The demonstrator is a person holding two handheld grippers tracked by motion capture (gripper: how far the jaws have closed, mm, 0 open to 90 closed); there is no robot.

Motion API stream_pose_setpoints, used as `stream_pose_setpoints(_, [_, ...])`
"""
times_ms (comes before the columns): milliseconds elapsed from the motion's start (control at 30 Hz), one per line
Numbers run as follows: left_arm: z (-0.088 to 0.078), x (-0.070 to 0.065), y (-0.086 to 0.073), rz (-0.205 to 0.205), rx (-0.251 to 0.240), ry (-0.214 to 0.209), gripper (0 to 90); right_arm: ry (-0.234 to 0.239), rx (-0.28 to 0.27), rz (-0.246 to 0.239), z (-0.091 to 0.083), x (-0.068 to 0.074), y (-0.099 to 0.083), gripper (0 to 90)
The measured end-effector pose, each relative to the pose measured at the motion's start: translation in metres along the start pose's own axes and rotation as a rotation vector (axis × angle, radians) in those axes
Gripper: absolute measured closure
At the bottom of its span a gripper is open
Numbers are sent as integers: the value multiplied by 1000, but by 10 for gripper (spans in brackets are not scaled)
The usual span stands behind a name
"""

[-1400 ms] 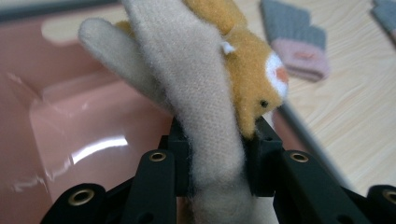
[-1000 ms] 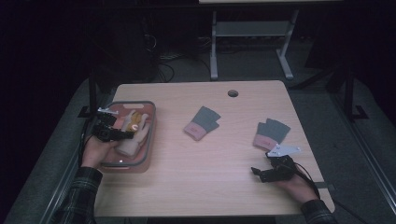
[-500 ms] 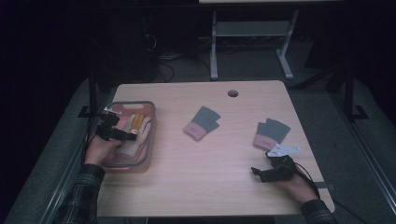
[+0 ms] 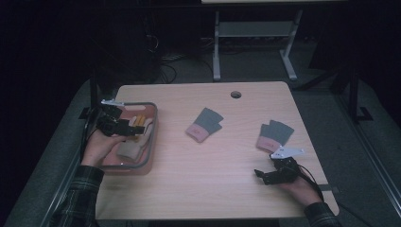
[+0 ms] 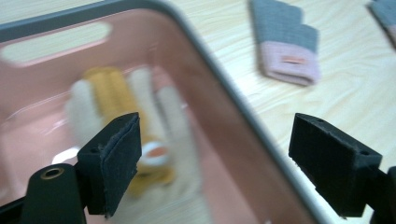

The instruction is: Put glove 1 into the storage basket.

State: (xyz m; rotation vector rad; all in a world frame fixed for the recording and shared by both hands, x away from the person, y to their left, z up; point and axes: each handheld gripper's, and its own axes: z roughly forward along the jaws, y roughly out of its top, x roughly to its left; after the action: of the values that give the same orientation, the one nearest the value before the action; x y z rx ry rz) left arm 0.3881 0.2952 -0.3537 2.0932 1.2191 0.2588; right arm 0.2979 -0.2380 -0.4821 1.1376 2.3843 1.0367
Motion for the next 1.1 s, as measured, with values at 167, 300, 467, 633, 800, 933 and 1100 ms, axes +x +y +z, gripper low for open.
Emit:
stream_pose_setpoints(167, [10, -29, 4, 54, -15, -58, 144, -2, 1, 4, 0, 0, 0, 105])
stream_pose_setpoints(300, [20, -54, 6, 95, -17, -99, 132, -2, 2, 4, 0, 0, 0, 105])
stream_pose_setpoints(467, [32, -82, 5, 131, -29, -126, 131, -1, 1, 3, 0, 0, 0, 108])
stream_pose_setpoints(633, [46, -110, 0, 173, -25, -152, 132, 3, -2, 0, 0, 0, 0, 120])
stream_pose_setpoints(800, [60, -129, -7, 216, -13, -172, 132, 4, -2, 1, 0, 1, 0, 121])
stream_pose_setpoints(933, [72, -142, -17, 242, -4, -184, 132, 4, 0, -4, 0, 0, 0, 121])
stream_pose_setpoints(1100, [88, -150, -32, 285, 19, -172, 132, 4, -2, 1, 0, 1, 0, 121])
